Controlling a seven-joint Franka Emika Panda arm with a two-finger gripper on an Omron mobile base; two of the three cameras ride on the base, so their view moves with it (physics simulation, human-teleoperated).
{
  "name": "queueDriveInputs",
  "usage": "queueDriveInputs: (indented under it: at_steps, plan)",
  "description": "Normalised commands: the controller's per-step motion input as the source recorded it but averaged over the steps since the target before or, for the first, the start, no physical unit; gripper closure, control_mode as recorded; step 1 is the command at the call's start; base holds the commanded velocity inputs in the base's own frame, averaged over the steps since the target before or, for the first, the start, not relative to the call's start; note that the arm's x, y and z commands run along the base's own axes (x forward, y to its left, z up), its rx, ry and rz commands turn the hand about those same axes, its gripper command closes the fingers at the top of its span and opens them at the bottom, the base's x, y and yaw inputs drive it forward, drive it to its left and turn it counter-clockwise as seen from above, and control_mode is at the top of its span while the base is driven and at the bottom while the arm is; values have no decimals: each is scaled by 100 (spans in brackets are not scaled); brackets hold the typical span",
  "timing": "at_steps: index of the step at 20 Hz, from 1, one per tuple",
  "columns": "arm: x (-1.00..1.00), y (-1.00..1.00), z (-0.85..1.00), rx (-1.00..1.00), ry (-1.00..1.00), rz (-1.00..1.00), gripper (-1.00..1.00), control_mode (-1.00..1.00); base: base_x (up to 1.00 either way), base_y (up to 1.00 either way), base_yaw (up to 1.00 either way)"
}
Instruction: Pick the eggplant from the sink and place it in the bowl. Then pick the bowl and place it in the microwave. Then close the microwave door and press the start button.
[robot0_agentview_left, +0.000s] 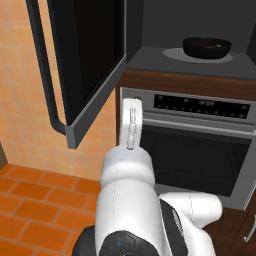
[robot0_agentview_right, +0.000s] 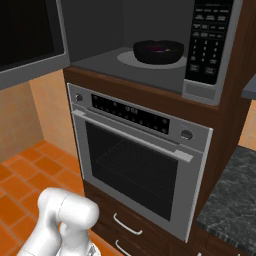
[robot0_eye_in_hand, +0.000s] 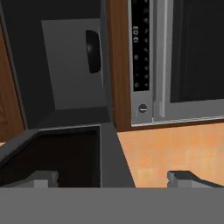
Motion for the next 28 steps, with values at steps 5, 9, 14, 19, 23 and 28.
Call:
queueDriveInputs:
  at_steps: [5, 9, 14, 19, 23, 28]
  plan:
    - [-19, 88, -4, -4, 0, -8, -100, -100, 0, 0, 0]
    - [0, 80, -14, -4, 0, -7, -100, -100, 0, 0, 0]
    - [-1, 82, -16, -3, 0, -4, -100, -100, 0, 0, 0]
    - [40, 67, -33, -1, 0, -1, -100, -100, 0, 0, 0]
    - [69, 67, -38, -3, 0, -1, -100, -100, 0, 0, 0]
    - [80, 40, -28, -2, 0, -2, -100, -100, 0, 0, 0]
